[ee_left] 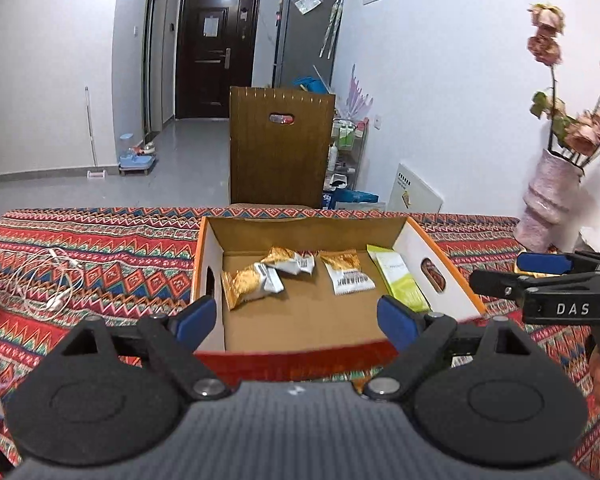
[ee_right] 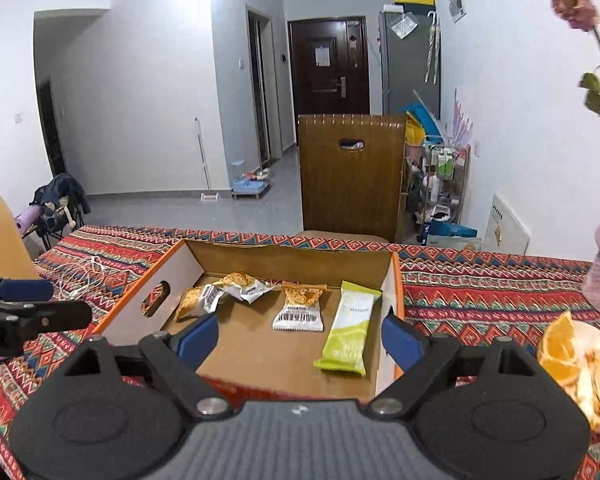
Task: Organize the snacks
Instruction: 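Open both grippers to release the cookie packets into the box, then move both grippers back toward the snack pile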
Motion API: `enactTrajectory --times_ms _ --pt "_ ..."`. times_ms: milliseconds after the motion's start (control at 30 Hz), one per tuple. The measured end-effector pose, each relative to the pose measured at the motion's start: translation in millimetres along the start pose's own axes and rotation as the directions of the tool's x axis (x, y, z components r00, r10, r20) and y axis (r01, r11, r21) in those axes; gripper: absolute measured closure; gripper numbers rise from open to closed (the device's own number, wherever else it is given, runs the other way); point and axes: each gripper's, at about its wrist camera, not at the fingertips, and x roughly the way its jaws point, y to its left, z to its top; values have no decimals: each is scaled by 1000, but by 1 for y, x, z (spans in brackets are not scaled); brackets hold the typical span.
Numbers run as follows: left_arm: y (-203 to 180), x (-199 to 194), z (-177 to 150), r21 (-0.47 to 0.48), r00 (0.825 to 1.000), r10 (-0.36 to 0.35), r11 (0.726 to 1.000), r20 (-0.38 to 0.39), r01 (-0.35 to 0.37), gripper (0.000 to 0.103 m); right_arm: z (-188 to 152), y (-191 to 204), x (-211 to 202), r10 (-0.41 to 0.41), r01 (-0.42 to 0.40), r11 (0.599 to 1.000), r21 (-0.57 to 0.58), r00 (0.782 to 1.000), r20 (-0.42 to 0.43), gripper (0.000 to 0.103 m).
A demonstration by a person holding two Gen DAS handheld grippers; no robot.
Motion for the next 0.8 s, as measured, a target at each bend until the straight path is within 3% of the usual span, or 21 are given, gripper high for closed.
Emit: enactTrajectory --times_ms 467,800 --pt "-14 -89 -65 -26 997 -16 999 80 18 14 -69 13 -76 14 -14 1000 -17 999 43 14" --pt "-27 -135 -121 15 993 8 1000 114 -10 14 -122 28 -120 27 -24 999 -33 997 74 14"
